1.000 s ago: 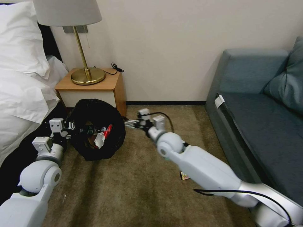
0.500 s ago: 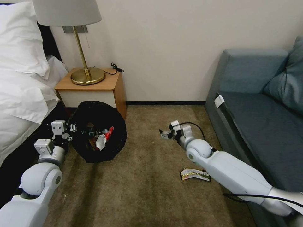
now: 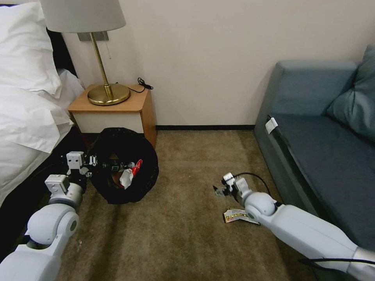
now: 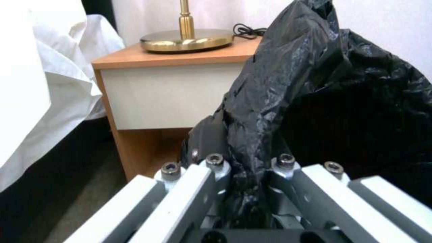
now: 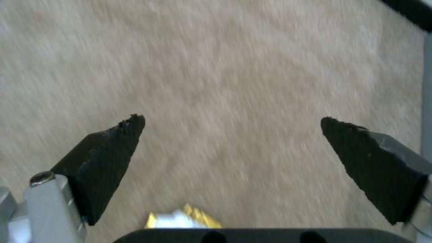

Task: Pick up the trash bin, then pick up the garbage on the floor and place it into the trash bin.

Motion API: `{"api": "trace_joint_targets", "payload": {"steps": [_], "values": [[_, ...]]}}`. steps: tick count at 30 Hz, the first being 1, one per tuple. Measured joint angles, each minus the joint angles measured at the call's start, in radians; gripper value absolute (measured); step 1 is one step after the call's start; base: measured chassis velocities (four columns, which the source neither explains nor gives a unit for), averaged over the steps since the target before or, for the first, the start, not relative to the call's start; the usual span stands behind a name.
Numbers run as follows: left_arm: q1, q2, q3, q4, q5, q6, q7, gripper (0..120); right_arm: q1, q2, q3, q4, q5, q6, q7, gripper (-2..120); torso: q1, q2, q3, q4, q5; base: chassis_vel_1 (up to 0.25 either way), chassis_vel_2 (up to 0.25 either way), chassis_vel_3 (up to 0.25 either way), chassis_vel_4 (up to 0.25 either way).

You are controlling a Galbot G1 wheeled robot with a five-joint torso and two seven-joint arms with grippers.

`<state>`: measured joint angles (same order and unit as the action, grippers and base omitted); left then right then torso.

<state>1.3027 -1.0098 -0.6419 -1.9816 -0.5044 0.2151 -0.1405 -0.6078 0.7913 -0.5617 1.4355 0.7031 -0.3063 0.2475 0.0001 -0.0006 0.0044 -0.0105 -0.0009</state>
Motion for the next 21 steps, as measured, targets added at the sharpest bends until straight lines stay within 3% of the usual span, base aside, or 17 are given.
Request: {"api": "trace_joint_targets", "payload": {"steps": [8,21], "values": [[0.009,-0.005,0.000,-0.006,0.008,0.000,0.000,4,-0.087,-0.052,0.034,-0.041,-0.077,0.013,-0.028,100,0.000,0.000,0.000,0.0000,-0.0001,0.000,0.000,0.000,0.000],[0.009,-0.018,0.010,0.000,0.018,0.000,0.001,4,-0.180,-0.073,0.067,-0.072,-0.129,0.027,-0.052,100,0.000,0.000,0.000,-0.0001,0.0000,0.000,0.000,0.000,0.000]]}}
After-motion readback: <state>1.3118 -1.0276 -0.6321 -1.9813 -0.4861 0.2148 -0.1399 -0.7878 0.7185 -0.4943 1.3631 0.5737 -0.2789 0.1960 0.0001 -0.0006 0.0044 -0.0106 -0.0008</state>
